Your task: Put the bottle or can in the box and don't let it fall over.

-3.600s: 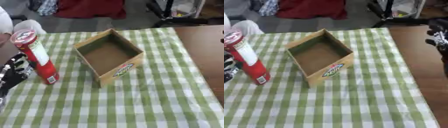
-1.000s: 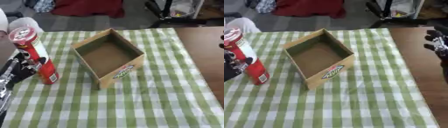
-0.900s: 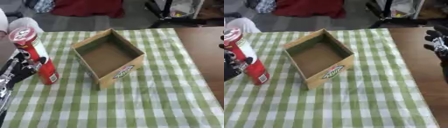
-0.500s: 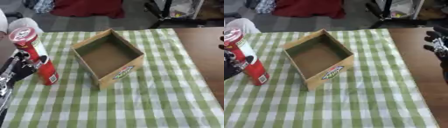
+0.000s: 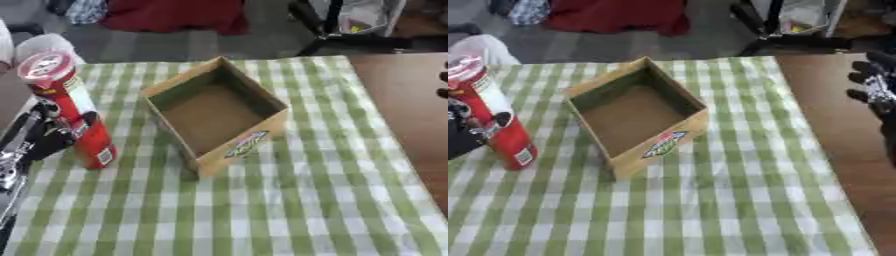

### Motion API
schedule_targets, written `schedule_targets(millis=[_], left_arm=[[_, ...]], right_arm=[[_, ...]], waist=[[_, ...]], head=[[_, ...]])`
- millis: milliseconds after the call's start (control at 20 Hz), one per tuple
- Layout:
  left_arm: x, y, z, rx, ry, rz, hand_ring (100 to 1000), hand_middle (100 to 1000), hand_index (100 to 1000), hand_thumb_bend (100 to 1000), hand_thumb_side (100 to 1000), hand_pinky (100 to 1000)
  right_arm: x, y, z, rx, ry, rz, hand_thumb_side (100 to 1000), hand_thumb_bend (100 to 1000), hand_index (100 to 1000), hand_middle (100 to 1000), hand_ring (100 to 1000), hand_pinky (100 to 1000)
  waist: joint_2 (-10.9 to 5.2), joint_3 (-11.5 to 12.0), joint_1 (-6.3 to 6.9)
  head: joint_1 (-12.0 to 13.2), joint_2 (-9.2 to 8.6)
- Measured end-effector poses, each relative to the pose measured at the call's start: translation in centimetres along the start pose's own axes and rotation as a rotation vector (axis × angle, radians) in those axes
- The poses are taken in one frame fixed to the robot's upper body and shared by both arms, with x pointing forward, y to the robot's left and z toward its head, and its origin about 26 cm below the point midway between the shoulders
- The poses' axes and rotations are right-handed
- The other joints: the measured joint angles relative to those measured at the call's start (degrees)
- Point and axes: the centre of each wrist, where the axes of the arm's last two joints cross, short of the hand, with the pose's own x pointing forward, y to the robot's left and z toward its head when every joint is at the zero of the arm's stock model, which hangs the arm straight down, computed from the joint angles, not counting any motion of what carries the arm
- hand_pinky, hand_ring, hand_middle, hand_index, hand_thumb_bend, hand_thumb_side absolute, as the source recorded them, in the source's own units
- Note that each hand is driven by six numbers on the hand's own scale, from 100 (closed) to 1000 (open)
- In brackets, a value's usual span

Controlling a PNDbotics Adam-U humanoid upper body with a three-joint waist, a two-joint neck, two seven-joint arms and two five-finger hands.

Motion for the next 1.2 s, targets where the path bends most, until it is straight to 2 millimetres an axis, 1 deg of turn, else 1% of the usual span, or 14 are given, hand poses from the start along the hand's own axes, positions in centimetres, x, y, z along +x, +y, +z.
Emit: schedule_targets(millis=[100,150,400,600,750,950,1050,1100,1200], left_arm=[[0.00,-0.01,-0.01,0.000,0.001,-0.003,1000,988,917,454,420,913],[0.00,-0.01,-0.01,0.001,0.003,-0.005,1000,987,915,471,405,912],[0.06,-0.03,-0.18,0.016,0.017,-0.017,1000,980,908,472,396,905],[0.04,-0.42,-0.26,0.014,0.023,-0.016,1000,979,894,480,334,904],[0.06,-0.42,-0.28,0.013,0.024,-0.021,1000,979,895,480,328,903],[0.24,-0.46,-0.43,0.009,0.023,-0.022,1000,979,896,478,355,902],[0.17,-0.59,-0.47,0.005,0.026,-0.021,1000,979,896,472,438,902],[0.16,-0.73,-0.49,0.003,0.027,-0.018,1000,979,897,473,449,902],[0.15,-0.88,-0.55,0.001,0.028,-0.014,1000,978,896,475,439,902]], right_arm=[[0.00,0.01,0.00,0.002,0.000,0.000,559,100,894,804,868,835],[0.00,0.01,0.00,0.002,0.000,0.000,560,100,894,804,868,835],[-0.03,0.13,0.00,0.009,0.003,-0.002,562,100,893,804,868,836],[-0.04,0.18,0.00,0.011,0.004,-0.003,565,100,894,804,868,836],[-0.07,0.22,0.01,0.012,0.005,-0.005,569,100,894,804,868,836],[-0.11,0.29,0.03,0.011,0.005,-0.009,569,100,894,805,868,836],[-0.11,0.29,0.03,0.011,0.005,-0.009,570,100,894,805,869,837],[-0.10,0.29,0.02,0.012,0.005,-0.009,570,100,894,805,869,837],[-0.09,0.30,0.01,0.014,0.005,-0.009,571,100,894,805,869,837]], waist=[[0.01,-0.05,-0.01],[0.01,-0.06,-0.01],[0.02,-0.13,-0.09],[0.05,-0.32,-0.14],[0.05,-0.33,-0.16],[0.09,-0.36,-0.17],[0.16,-0.38,-0.18],[0.20,-0.38,-0.19],[0.21,-0.41,-0.20]], head=[[0.01,-0.15],[0.01,-0.17],[0.01,-0.37],[0.01,-0.43],[0.02,-0.58],[0.07,-0.88],[0.10,-0.90],[0.12,-0.90],[0.17,-0.91]])
